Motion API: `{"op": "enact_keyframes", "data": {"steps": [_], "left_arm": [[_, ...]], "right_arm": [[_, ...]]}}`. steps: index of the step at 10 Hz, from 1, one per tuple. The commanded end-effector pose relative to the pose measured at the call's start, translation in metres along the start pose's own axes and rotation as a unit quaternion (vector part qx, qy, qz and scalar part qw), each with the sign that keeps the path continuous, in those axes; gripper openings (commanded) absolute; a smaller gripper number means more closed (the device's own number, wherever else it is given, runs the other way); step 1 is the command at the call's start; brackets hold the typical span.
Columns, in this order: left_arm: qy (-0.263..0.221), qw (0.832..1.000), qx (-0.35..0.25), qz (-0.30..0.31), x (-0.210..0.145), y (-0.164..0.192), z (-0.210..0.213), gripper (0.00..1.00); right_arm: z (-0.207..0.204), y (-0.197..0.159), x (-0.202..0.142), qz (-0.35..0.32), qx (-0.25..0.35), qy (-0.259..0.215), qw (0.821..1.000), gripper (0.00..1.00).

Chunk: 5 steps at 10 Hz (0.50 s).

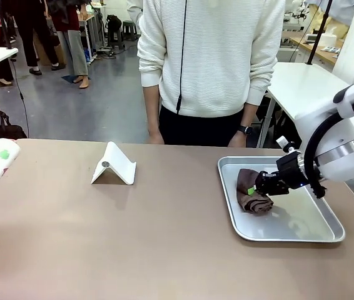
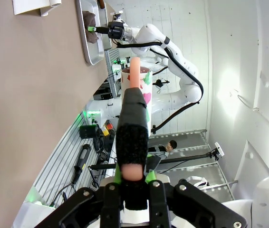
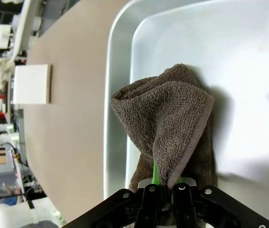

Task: Clean the surface of the table.
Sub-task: Clean the area not pointed to by the person.

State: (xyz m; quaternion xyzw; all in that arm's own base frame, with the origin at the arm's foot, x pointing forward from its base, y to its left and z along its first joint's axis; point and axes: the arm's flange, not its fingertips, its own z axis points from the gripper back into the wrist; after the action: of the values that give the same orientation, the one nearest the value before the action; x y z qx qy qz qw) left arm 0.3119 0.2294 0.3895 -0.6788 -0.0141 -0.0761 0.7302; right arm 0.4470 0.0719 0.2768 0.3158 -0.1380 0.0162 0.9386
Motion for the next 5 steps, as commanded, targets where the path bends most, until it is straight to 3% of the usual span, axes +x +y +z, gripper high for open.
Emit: {"op": "enact_keyframes", "data": {"steps": [1,5], "left_arm": [[-0.009,1.0,-0.008,0.0,0.0,-0.008,0.003,0.19],[-0.009,1.0,-0.008,0.0,0.0,-0.008,0.003,0.19]], "right_arm": [[-0.001,0.011,-0.018,0.016,0.007,0.024,1.0,0.07],[-0.008,0.006,-0.004,0.012,-0.012,-0.008,1.0,0.07]]}}
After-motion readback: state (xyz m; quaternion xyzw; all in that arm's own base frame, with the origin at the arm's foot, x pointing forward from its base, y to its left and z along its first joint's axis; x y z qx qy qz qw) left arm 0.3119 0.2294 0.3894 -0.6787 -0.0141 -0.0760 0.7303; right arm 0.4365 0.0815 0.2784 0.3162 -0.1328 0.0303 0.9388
